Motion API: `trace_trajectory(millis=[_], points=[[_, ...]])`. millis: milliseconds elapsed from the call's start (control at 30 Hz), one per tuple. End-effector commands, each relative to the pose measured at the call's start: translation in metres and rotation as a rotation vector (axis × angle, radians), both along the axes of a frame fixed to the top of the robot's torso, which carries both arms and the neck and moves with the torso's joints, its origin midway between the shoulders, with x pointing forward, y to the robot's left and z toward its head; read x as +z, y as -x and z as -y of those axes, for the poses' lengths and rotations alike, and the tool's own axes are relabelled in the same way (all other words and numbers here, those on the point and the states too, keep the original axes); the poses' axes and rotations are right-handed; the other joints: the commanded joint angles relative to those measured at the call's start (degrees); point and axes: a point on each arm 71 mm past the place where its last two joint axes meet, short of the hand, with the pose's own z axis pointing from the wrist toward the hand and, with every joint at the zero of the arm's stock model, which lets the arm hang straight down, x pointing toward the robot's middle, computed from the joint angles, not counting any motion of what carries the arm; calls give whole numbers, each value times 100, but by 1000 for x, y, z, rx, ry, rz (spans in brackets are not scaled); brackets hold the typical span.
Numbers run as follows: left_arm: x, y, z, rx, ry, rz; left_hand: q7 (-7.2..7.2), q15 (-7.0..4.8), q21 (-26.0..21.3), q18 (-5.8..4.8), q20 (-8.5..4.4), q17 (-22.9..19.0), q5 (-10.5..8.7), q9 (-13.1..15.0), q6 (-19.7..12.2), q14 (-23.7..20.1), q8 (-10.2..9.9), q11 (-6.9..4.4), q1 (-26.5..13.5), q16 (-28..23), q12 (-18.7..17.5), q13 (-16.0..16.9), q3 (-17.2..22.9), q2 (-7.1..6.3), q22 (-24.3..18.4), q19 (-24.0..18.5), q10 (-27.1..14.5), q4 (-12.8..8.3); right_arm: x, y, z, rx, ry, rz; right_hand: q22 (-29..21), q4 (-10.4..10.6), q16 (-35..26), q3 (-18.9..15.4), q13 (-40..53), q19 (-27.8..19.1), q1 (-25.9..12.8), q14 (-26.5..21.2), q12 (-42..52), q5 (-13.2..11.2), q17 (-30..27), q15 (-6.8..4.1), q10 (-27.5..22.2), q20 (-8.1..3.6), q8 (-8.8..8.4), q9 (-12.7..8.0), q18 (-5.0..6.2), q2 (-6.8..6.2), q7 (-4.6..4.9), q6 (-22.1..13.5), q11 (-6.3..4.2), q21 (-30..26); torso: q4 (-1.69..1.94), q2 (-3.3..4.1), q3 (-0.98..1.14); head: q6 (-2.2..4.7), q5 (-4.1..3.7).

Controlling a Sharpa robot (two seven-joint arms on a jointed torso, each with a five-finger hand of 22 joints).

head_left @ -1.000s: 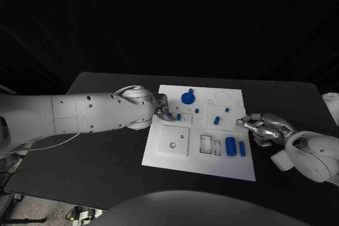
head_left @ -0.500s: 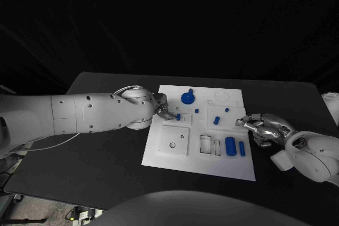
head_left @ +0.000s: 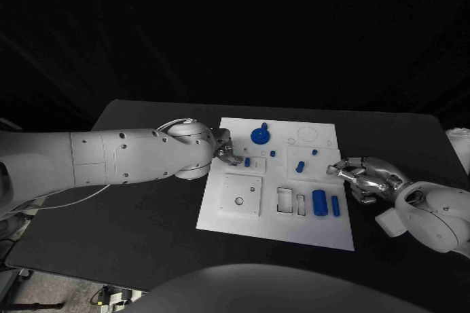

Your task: Assemble the parts on the task board

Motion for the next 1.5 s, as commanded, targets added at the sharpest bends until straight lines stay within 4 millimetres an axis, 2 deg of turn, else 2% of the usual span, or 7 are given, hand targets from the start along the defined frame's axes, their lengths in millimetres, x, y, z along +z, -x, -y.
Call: trace_trajectory(millis=[33, 367, 700, 1067, 1333, 1500], points=[[1, 0, 1, 0, 15, 5, -39, -2, -13, 65, -14, 1509, 131, 35, 11, 613, 42, -14, 47, 14, 13, 1507, 43, -42, 1178, 140, 595, -7, -1, 1, -2, 20, -4, -6, 1098, 12, -18, 37, 610, -50, 60, 520, -30, 27, 1370, -16, 932, 4, -22, -8, 4, -18, 2, 8, -266, -18, 2, 0, -1, 1, 4], [1, 0, 0, 4, 16, 6, -64, -20, -12, 65, -30, 1509, 458, 170, 1, 613, 173, -36, 101, 14, 13, 1507, 158, -110, 1178, 140, 595, -10, -1, 1, -2, 22, -3, -7, 1094, 12, -21, 59, 610, -57, 74, 516, -30, 30, 1362, -16, 932, 4, -22, -7, 7, -20, 3, 8, -265, -28, 1, -2, -1, 1, 16], [1, 0, 0, 6, 16, 7, -67, -22, -8, 64, -32, 1509, 497, 188, 0, 613, 190, -39, 109, 14, 13, 1507, 173, -120, 1179, 142, 595, -11, -1, 1, -2, 21, -3, -8, 1092, 13, -24, 62, 610, -61, 75, 511, -30, 30, 1353, -16, 932, 4, -22, -7, 8, -20, 4, 9, -265, -34, -3, -3, 2, 1, 21], [1, 0, -1, 5, 15, 4, -76, -29, -15, 66, -39, 1509, 555, 236, -27, 613, 228, -47, 174, 14, 13, 1507, 205, -191, 1177, 139, 595, -23, -1, 1, -2, 22, -2, -11, 1091, 14, -26, 63, 610, -64, 75, 509, -30, 30, 1348, -16, 932, 4, -21, -7, 9, -19, 4, 9, -265, -36, -1, 2, -1, 1, 17], [1, 0, -1, 5, 17, 7, -95, -46, -9, 65, -55, 1509, 809, 330, -67, 613, 311, -65, 447, 14, 13, 1507, 327, -308, 1178, 141, 595, -60, -1, 1, -2, 22, -2, -12, 1087, 15, -29, 65, 603, -72, 76, 504, -34, 29, 1340, -16, 925, 4, -22, -7, 12, -22, 5, 8, -264, -46, 1, -2, 1, 1, 20], [1, 0, -1, 7, 19, 9, -114, -58, -5, 64, -67, 1509, 855, 386, -57, 613, 372, -81, 680, 14, 13, 1507, 403, -364, 1179, 144, 595, -91, -1, 1, -2, 22, -2, -12, 1083, 16, -38, 68, 593, -81, 77, 492, -39, 29, 1315, -16, 914, 4, -22, -7, 15, -23, 5, 7, -264, -57, 0, 1, 1, 1, 18]])
